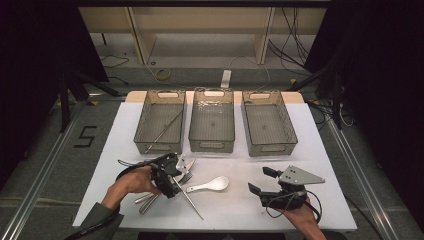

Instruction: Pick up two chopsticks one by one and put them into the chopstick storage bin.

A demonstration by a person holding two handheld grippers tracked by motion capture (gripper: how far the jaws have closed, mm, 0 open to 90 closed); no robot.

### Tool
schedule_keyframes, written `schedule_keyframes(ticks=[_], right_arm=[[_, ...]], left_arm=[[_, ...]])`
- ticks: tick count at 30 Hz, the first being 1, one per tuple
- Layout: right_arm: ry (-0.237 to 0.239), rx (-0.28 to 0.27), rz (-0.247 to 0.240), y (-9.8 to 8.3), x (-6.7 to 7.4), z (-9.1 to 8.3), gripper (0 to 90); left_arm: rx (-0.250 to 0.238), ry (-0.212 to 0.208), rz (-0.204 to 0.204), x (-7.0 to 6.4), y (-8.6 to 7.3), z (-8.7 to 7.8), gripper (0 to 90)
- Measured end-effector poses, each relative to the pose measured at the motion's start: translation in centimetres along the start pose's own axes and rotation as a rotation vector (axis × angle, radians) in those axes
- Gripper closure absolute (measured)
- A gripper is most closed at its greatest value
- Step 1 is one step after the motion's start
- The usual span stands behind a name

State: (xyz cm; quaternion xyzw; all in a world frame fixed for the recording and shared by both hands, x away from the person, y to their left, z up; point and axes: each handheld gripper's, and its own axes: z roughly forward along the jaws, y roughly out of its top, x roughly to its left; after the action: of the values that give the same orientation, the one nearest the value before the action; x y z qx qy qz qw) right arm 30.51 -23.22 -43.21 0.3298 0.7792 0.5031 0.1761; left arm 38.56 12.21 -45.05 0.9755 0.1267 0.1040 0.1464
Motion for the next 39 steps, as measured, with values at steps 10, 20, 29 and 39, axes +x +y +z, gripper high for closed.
schedule_keyframes(ticks=[10,20,29,39], right_arm=[[0.002,0.005,-0.002,0.0,0.0,0.0,27.3],[0.002,0.006,0.000,0.0,0.0,0.0,27.3],[0.002,0.008,-0.002,0.0,0.0,0.0,27.4],[0.004,0.015,-0.003,0.0,0.0,0.1,27.4]], left_arm=[[0.050,-0.002,0.037,0.1,-0.4,1.1,26.0],[0.035,-0.013,0.047,0.1,-0.6,1.1,40.0],[0.031,-0.010,0.050,0.4,-0.9,0.8,54.3],[0.029,-0.027,0.010,0.8,-1.2,0.7,63.0]])
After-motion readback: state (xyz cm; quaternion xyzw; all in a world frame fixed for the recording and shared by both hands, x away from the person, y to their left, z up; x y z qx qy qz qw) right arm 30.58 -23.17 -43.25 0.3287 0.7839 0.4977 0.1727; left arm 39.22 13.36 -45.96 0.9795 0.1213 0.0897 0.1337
